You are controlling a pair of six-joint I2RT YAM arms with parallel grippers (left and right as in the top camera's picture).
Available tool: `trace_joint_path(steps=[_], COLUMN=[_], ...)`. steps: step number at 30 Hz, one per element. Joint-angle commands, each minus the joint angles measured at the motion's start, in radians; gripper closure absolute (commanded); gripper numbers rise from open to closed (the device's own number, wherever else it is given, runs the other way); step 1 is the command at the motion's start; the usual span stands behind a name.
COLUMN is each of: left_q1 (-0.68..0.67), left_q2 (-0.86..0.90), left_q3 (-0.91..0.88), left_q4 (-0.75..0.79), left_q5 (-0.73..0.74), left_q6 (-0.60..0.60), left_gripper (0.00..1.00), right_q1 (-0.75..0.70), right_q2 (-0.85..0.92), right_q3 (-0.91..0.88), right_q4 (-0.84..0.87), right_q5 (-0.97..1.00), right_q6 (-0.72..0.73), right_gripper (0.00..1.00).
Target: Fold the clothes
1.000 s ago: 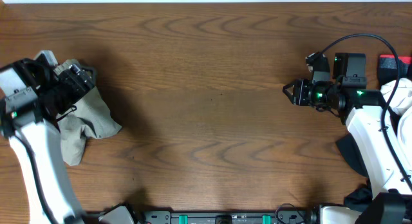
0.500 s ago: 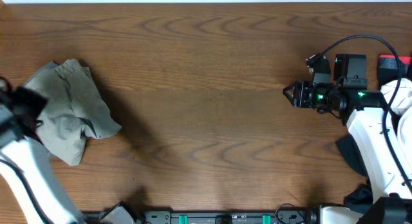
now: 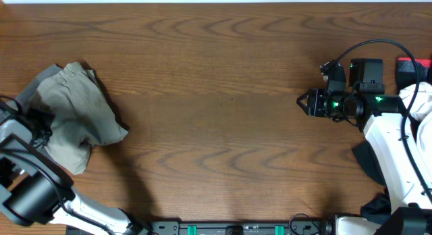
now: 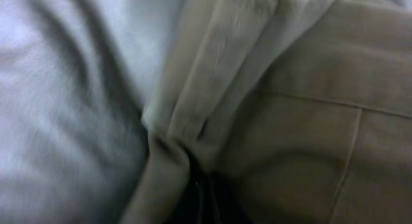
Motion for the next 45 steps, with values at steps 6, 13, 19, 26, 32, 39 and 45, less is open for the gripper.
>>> trace_joint_path(steps=[6,13,19,26,32,39,45], left_q1=[-0.221,-0.413,-0.411,-0.373,-0.376,-0.439,-0.618], left_q2=[0.163,0.163,0.16,0.055,-0.221,-0.544,-0.74], left_q3=[0.0,0.003,0.003,0.029,0.133,0.249,0.249], left_q4=[-0.022,-0.035,-0.061,-0.092,-0.222,-0.465,-0.602], left_q5=[0.073,-0.05,-0.115,-0.01,0.029,0.209,0.26], left_q6=[0.178,0.185,0.101,0.317,0.347,0.348,0.417], left_gripper=[0.94,0.94,0.94,0.4,0.18,0.19,0.21], right_q1=[0.007,0.007,0.007,0.007,0.007,0.006,-0.045], right_q2=[-0.018,-0.018,-0.018,-0.018,-0.018,-0.021,-0.103], right_q3=[0.01,0.01,0.01,0.01,0.01,0.01,0.01], right_q4=[0.0,0.002,-0.001,-0.002,-0.003,0.003,0.003], right_q5=[-0.005,-0.009,-0.019,-0.02,-0.019,-0.019,-0.019], right_q6=[0.018,0.043,0.042,0.038,0.038,0.02,0.008], right_gripper=[0.57,0.59,0.59,0.59,0.58,0.58,0.58])
